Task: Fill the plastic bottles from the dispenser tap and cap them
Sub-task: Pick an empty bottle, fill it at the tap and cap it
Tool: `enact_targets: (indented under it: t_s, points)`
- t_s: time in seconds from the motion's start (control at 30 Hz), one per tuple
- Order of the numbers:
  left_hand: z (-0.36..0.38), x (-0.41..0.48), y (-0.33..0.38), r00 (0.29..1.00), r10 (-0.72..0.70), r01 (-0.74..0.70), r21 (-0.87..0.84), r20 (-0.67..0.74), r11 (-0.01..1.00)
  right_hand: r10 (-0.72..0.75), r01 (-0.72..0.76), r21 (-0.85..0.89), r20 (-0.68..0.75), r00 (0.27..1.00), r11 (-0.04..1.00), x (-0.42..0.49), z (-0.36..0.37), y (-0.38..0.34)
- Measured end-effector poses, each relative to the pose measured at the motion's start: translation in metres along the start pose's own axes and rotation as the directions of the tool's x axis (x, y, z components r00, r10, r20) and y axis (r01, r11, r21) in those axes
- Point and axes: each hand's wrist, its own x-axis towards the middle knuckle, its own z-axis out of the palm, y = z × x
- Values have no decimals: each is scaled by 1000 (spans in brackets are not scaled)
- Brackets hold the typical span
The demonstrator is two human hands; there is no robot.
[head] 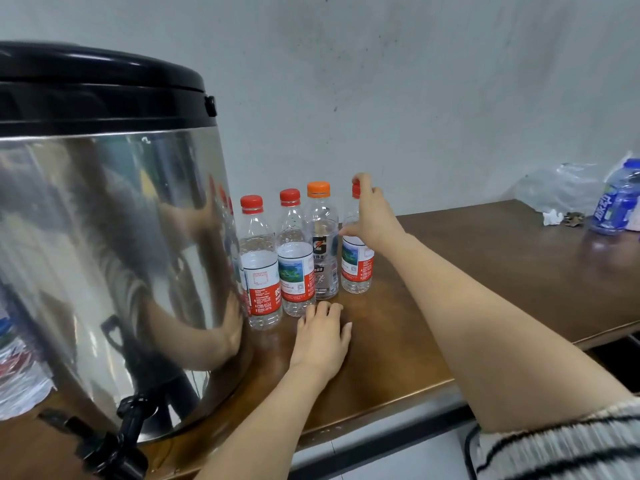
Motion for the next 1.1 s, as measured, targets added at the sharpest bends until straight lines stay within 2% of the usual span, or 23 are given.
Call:
enact_targets:
  t_s: [0.2, 0.3, 0.33, 0.4, 0.47, 0.53, 0.67, 0.77, 0.87, 0.97, 1.03, 1.1]
  points:
    - [-2, -2, 1, 1000, -5, 5, -7, -28, 1000, -47, 47, -2, -42, 998, 999, -38, -4, -3]
    - [-8, -9, 3, 995, 56, -60, -52, -78, 997, -56, 58, 18, -101, 993, 998, -63, -20, -10]
    - [-11, -12, 5, 992, 77, -89, -121, -98, 989, -46, 50, 36, -124, 991, 998, -72, -26, -15]
    - [-19, -23, 15, 990, 51, -97, -385, -129, 918, -28, 40, 81, -153, 988, 996, -91, -36, -25]
    - [-30, -36, 29, 987, -36, -74, -647, -154, 759, -14, 40, 157, -163, 986, 987, -111, -44, -35]
    - [-44, -52, 42, 978, -119, -56, -761, -173, 646, 36, 4, 271, -141, 989, 963, -131, -49, -47]
    - [-69, -98, 44, 964, -163, -76, -801, -212, 593, 80, -24, 426, -115, 990, 905, -172, -50, -71]
    - [-89, -141, 35, 953, -152, -127, -798, -264, 589, 103, -78, 549, -14, 995, 832, -205, -47, -90]
    - [-106, -177, 16, 962, -101, -140, -771, -255, 621, 81, -95, 586, 50, 995, 805, -236, -40, -108]
    - [-125, -211, -11, 981, -39, -108, -699, -190, 707, 70, -84, 597, 46, 996, 798, -267, -29, -125]
    - [-146, -233, -27, 977, -75, -81, -673, -200, 735, 61, -83, 587, 56, 997, 805, -284, -22, -137]
    - [-173, -250, -36, 959, -119, -104, -709, -258, 698, 40, -78, 589, 77, 996, 804, -298, -12, -153]
